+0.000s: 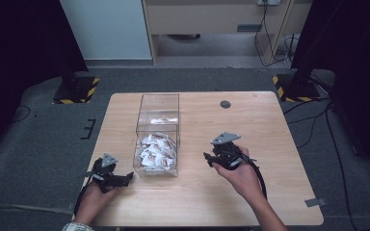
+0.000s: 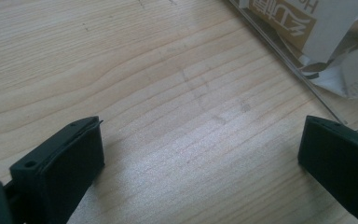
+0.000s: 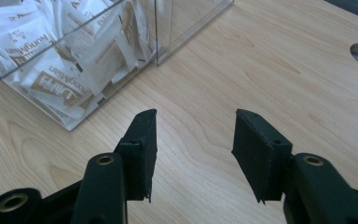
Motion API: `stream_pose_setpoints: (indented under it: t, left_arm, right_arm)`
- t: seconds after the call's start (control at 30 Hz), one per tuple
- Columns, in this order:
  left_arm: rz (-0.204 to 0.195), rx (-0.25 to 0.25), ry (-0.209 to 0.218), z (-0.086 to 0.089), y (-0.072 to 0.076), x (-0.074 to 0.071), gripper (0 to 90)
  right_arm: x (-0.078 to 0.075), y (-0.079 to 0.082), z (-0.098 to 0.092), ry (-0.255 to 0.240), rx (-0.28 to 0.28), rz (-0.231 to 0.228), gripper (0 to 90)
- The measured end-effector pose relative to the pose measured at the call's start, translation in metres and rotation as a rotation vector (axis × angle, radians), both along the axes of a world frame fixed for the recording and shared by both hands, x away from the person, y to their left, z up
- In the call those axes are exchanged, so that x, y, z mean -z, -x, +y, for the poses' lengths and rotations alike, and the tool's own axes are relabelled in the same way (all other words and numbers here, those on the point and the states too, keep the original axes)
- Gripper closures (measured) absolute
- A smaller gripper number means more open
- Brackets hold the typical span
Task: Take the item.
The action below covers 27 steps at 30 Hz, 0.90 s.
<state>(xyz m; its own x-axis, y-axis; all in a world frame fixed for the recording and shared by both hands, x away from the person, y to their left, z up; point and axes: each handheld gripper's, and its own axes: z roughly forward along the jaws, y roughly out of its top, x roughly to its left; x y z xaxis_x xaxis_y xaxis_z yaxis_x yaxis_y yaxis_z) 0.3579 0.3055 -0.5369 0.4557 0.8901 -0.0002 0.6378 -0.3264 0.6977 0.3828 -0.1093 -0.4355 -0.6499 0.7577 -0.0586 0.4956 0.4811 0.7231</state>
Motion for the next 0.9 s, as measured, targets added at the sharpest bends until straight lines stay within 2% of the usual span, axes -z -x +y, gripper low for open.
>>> stream_pose_setpoints:
  t: [0.47, 0.9]
  left_arm:
    - [0.000, 0.000, 0.000, 0.000, 0.000, 0.000, 0.0]
    - [0.000, 0.000, 0.000, 0.000, 0.000, 0.000, 0.0]
  right_arm:
    - [-0.016, -0.005, 0.015, 0.014, -0.040, -0.013, 54.2]
    - [-0.024, -0.009, 0.021, 0.011, -0.043, -0.017, 52.4]
